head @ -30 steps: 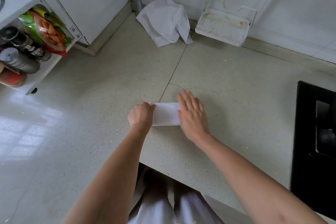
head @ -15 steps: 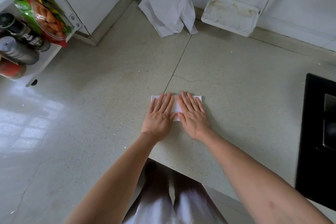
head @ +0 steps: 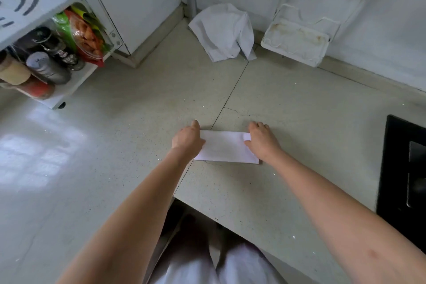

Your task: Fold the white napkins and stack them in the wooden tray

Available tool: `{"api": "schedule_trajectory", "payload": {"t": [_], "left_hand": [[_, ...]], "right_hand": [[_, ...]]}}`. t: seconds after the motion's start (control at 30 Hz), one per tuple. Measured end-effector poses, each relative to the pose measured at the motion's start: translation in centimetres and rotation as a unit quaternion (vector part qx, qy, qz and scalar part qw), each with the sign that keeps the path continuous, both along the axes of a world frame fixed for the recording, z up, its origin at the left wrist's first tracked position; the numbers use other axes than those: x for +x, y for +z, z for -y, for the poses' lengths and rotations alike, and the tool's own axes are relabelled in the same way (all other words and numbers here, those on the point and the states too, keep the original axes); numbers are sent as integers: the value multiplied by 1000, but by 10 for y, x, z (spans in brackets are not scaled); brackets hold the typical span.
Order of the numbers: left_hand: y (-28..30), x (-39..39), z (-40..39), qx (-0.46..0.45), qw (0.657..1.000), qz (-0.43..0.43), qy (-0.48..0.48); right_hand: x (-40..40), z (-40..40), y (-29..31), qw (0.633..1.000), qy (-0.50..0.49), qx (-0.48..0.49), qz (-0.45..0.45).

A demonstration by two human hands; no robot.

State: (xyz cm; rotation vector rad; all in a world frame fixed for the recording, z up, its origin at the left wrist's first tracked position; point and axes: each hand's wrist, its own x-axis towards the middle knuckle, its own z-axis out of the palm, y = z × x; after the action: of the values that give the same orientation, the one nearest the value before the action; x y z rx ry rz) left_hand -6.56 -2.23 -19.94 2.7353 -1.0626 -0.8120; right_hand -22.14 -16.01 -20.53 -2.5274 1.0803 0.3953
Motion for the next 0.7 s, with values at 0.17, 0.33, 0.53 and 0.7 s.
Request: {"api": "schedule_trajectory", "payload": {"t": [0.17, 0.33, 0.53, 0.7], "left_hand": [[-1, -18, 3, -9, 996, -41, 84], [15, -38, -31, -231, 910, -107, 326], [51, -46, -150, -333, 787, 18, 519], [73, -111, -293, -368, 650, 106, 657]], "right_hand": [[11, 27, 2, 990, -51, 119, -49], [20, 12, 14, 894, -176, 372, 176], [86, -92, 48, 800, -79, 574, 157], [93, -245, 73, 781, 86, 614, 74]]}}
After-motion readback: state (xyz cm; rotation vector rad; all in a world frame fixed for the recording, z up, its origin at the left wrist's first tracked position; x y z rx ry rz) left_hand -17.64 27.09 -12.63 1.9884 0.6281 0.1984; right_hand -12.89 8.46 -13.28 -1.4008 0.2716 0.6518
